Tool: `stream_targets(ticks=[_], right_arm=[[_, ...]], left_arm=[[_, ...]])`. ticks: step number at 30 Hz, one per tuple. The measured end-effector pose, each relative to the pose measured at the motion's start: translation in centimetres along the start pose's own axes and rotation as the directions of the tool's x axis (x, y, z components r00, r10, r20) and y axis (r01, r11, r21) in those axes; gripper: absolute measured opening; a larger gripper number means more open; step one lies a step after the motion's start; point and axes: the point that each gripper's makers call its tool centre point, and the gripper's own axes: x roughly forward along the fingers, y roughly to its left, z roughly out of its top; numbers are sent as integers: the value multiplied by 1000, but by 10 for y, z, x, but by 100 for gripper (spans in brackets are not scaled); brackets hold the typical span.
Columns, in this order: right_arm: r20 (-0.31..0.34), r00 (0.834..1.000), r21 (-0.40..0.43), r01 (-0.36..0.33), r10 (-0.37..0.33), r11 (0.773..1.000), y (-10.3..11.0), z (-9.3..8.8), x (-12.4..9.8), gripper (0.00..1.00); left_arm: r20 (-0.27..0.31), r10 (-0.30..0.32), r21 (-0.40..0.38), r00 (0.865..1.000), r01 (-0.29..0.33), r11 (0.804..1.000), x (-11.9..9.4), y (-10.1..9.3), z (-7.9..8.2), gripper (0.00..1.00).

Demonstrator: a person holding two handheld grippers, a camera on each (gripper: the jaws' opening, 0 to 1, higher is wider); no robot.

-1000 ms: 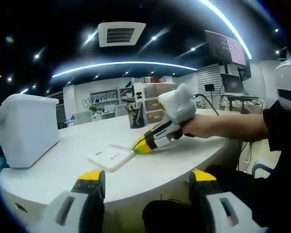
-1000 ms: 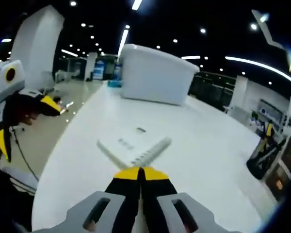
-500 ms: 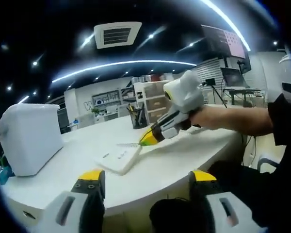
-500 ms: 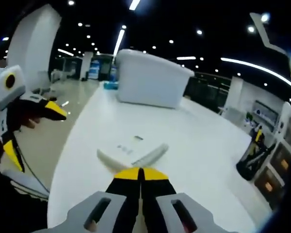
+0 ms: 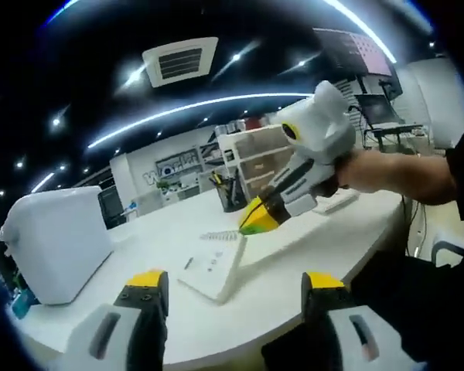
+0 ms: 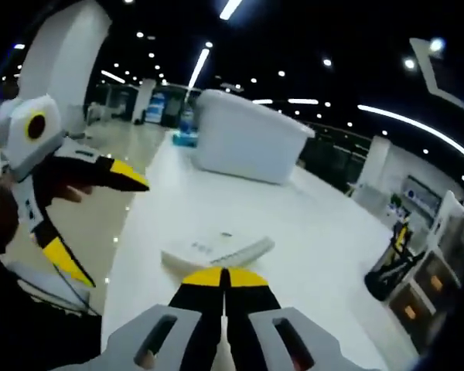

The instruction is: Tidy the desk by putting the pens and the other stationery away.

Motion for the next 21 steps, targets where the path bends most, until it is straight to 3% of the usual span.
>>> stream_targets(ticks=[4,12,17,21], right_arm=[[6,1000,-3,5,-5,1000,-1,4,-5,0],[15,1000,-6,4,-4,1000,4,6,-12,0],[23,1000,-2,2,-2,1000,6,8,-18,0],[25,1000,3,-1,0,1000,8,9,-24,0]], left_arm=[[-20,35,63,999,-34,997,10,0,-1,67],[-34,77,214,996,-68,975,29,-8,2,61],[-27,122,327,992,-106,939,40,-9,4,52],[-40,143,362,989,-119,925,47,-9,-2,48]])
